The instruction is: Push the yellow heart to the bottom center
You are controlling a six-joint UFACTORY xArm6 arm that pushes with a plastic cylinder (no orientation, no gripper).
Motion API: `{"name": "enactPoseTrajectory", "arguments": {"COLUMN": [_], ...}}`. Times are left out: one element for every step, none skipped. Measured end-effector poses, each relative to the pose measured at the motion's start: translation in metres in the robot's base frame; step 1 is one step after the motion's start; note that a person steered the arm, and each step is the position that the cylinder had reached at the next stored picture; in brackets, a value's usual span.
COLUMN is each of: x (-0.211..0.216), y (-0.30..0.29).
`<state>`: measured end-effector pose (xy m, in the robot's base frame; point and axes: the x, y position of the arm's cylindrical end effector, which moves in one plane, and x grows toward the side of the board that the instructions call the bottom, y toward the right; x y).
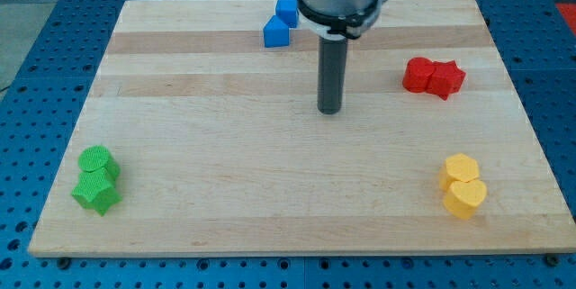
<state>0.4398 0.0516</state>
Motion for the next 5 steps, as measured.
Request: {"name": "enactPoseTrajectory", "arguments": {"x": [-0.008,-0.009,-0.009,-0.004,0.02], "y": [0.073,0.075,0.075,0.097,0.144]}}
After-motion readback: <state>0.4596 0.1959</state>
